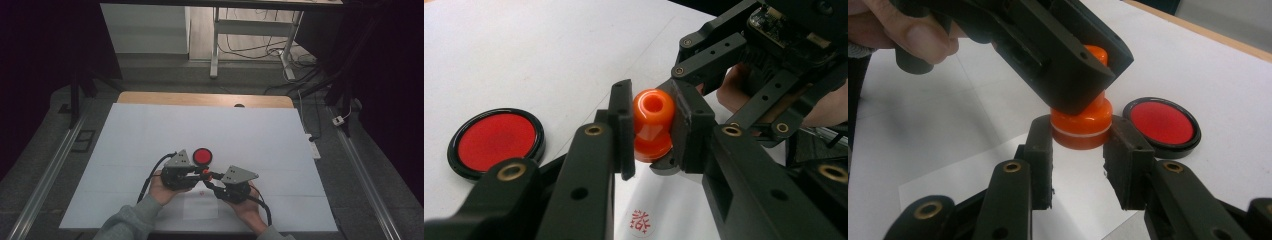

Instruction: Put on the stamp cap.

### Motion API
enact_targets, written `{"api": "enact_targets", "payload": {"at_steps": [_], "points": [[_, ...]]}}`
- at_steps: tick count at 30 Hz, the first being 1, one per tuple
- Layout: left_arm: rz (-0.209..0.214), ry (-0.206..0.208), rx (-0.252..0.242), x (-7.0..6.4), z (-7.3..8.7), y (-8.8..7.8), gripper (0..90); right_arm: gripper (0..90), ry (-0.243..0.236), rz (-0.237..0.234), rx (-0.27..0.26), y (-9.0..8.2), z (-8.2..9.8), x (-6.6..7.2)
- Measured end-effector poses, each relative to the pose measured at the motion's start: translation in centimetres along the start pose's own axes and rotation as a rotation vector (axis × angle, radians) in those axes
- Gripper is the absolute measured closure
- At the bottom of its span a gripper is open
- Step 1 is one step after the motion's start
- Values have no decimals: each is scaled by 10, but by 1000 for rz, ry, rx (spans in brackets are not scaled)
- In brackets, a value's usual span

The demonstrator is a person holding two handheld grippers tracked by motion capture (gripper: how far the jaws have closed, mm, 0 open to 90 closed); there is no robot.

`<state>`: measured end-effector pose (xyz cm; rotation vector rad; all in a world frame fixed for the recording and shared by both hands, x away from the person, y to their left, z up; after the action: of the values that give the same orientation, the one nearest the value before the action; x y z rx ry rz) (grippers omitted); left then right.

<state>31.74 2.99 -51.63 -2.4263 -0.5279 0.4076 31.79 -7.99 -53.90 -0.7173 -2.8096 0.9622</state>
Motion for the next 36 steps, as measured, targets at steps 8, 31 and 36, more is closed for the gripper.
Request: {"api": "enact_targets", "payload": {"at_steps": [8,31,36], "points": [[-24,18,20,-1,3,5,731,653,6,-3,35,2,4,-1],[-40,26,1,-1,-1,2,728,613,-2,-13,2,1,1,-3],[-41,19,-8,0,-2,0,727,574,-3,-9,3,1,2,-4]]}}
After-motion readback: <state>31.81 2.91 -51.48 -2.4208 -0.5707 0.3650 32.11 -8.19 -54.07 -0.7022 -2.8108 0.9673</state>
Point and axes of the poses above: each handheld gripper's, and its own axes: y roughly forward along the jaws, z roughly out of its underside, x roughly to its left, the point moved 7 cm from there along y, roughly forward along the jaws, and after that the axes turned 10 degrees about x, right-handed, at the moved point
